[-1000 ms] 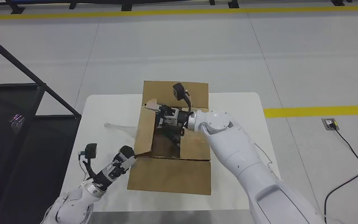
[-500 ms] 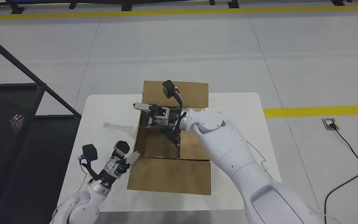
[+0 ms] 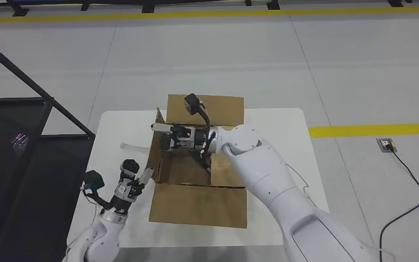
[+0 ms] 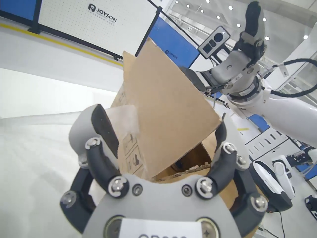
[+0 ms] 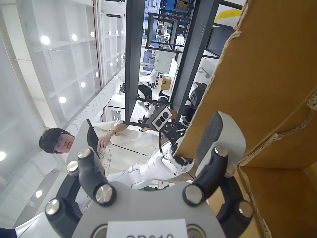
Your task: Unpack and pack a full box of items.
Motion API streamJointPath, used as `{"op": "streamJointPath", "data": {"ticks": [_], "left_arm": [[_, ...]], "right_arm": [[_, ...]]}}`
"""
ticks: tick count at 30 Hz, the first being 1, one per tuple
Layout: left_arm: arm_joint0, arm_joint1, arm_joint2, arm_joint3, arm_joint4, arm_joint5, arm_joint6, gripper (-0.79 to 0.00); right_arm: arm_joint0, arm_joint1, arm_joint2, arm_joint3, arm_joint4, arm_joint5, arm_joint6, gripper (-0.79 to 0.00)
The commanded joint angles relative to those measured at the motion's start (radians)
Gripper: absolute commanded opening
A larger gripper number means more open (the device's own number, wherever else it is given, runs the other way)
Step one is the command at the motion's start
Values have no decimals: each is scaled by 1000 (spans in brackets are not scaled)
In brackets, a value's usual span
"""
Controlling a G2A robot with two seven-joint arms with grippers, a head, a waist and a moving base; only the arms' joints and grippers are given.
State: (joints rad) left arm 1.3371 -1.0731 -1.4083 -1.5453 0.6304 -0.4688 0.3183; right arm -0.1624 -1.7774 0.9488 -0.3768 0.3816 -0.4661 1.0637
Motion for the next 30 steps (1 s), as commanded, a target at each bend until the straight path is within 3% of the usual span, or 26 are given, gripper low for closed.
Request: {"op": "streamJointPath", "data": {"ticks": [1,7,12,21,30], "left_arm": [[3,-1,-13,5,-4,8,5,0],[22,-3,-62,29,-10,58,12,0],[25,-6,-87,54,0,163,-15,0],[-25,-20,-47,115,67,320,-102,0],[-66,-33,-28,164,89,354,-120,0]], "right_arm": [[2,0,2,4,-2,-6,3,0],[8,7,19,21,3,-29,6,0],[7,18,39,25,8,-48,12,0],[-8,36,70,-3,17,-76,23,0],[-12,38,73,-8,15,-74,24,0]]}}
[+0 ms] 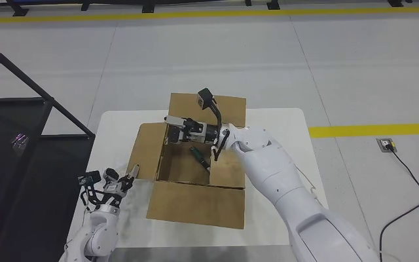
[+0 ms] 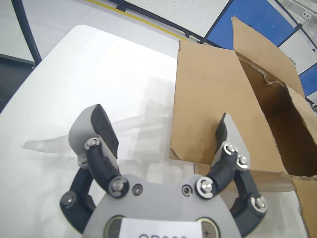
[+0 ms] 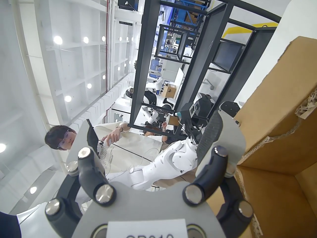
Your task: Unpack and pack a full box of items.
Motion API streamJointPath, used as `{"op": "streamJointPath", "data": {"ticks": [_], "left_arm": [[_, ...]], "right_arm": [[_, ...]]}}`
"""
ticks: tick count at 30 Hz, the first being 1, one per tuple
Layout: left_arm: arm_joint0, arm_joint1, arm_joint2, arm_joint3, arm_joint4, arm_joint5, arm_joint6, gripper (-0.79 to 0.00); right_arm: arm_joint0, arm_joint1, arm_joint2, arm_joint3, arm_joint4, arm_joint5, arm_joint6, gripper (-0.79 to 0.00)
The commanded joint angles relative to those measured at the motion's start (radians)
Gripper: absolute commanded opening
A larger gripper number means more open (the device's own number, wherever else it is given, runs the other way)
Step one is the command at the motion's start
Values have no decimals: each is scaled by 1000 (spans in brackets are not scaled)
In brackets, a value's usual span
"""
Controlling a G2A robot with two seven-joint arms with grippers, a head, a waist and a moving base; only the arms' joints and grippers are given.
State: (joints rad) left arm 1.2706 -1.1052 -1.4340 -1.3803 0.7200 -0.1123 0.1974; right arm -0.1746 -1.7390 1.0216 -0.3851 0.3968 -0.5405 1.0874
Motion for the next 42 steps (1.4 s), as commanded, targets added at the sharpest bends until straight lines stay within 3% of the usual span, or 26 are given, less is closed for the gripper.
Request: {"op": "streamJointPath", "data": {"ticks": [1,8,17,26,29,34,38,42], "left_arm": [[2,-1,-5,-4,1,-4,5,0],[28,-3,-37,-43,-5,-22,34,0],[97,-6,-97,-149,-49,-75,91,0],[154,-7,-180,-287,-298,-303,54,0],[173,-5,-191,-350,-400,-410,-18,0],[191,6,-182,-452,-602,-572,-256,0],[127,14,-133,-464,-714,-545,-458,0],[-23,12,-23,-384,-820,-448,-633,0]], "right_arm": [[0,0,0,0,0,0,0,0],[0,0,0,0,0,0,0,0],[-89,32,21,-181,-47,37,0,0],[-188,88,95,-379,-108,30,34,0],[-244,114,138,-479,-138,31,42,0],[-379,158,229,-686,-171,36,48,0],[-500,187,305,-845,-177,52,41,0],[-605,210,374,-961,-180,69,14,0]]}}
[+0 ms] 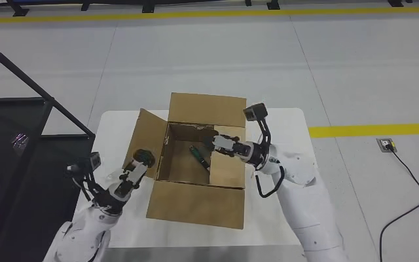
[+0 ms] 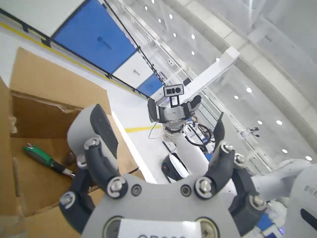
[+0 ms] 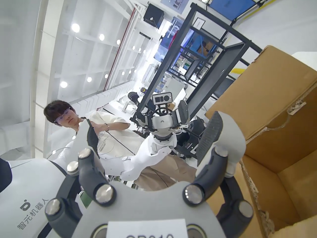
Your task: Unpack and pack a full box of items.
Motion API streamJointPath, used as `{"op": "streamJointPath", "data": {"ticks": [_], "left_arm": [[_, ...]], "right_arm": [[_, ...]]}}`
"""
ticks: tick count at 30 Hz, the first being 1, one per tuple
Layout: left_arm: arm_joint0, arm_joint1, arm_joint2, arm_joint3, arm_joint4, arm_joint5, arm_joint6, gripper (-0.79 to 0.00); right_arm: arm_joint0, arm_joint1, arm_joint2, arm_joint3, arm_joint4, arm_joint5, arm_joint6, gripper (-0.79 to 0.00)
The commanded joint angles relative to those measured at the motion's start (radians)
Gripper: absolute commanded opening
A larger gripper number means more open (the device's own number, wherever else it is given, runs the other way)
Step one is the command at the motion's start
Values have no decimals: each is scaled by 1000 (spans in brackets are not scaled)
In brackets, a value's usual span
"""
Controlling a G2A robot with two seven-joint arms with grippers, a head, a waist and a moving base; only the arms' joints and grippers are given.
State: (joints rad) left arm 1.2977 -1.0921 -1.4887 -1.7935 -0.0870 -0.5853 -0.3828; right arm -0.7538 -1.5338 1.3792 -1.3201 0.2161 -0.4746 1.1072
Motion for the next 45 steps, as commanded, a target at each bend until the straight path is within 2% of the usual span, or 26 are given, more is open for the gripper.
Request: {"op": "streamJointPath", "data": {"ticks": [1,5,6,20,24,27,32,38,45], "left_arm": [[-91,-4,63,58,-17,48,-80,0],[-254,-21,193,188,-102,186,-200,0],[-268,-22,200,201,-106,205,-204,0],[-266,-22,200,204,-106,212,-200,0],[-282,-26,231,209,-62,291,-211,0],[-332,-33,289,242,8,370,-235,0],[-427,-56,399,346,74,480,-262,0],[-513,-83,480,469,41,464,-317,0],[-593,-119,560,567,-9,408,-353,0]], "right_arm": [[-51,10,33,-49,1,6,-14,0],[-138,27,96,-115,-26,37,-89,0],[-150,29,104,-121,-42,49,-118,0],[-150,29,104,-121,-42,49,-118,0],[-142,31,69,-131,-55,94,-138,0],[-127,36,58,-121,-47,111,-129,0],[-125,46,68,-105,-19,119,-118,0],[-160,62,100,-121,12,117,-119,0],[-194,78,121,-151,39,118,-129,0]]}}
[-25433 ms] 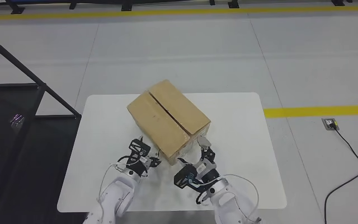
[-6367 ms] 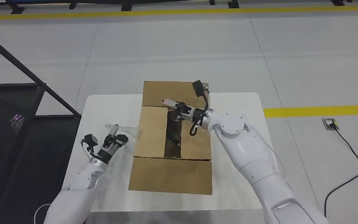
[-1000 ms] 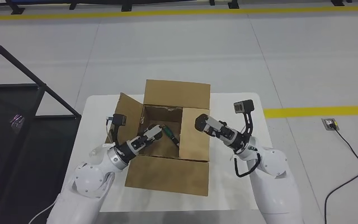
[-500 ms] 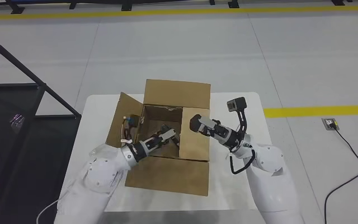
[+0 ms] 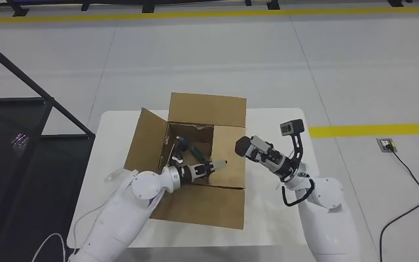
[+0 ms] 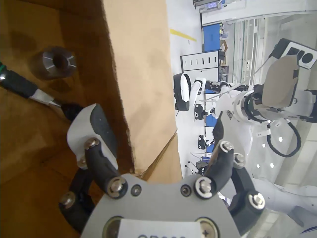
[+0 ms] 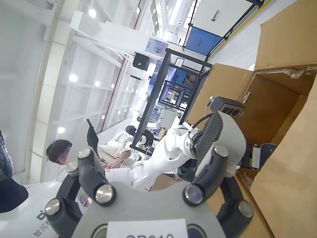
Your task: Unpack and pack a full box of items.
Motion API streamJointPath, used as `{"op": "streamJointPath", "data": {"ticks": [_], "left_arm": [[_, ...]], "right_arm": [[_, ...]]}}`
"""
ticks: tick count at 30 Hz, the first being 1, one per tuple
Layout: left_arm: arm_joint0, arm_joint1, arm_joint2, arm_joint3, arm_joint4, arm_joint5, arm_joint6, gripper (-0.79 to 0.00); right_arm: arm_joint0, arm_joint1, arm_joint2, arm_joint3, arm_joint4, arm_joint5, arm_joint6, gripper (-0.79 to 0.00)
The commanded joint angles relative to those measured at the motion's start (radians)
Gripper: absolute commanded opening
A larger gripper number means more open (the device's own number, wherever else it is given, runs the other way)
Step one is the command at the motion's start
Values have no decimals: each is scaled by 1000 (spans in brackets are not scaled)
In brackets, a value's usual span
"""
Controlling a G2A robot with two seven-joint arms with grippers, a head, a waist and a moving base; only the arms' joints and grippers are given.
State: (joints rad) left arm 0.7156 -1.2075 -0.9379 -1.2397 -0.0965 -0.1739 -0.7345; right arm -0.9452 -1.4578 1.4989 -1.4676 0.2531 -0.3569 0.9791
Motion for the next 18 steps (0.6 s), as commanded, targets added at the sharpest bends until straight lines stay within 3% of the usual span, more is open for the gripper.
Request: {"op": "streamJointPath", "data": {"ticks": [1,8,18], "left_arm": [[-20,-8,19,22,5,-7,-2,0],[-26,-13,10,15,-7,-42,-17,0],[14,-7,-36,-128,-19,-81,13,0]], "right_arm": [[-6,4,3,-8,6,-1,-2,0],[-19,16,1,-28,19,-4,-10,0],[-27,30,6,-37,57,-47,-50,0]]}}
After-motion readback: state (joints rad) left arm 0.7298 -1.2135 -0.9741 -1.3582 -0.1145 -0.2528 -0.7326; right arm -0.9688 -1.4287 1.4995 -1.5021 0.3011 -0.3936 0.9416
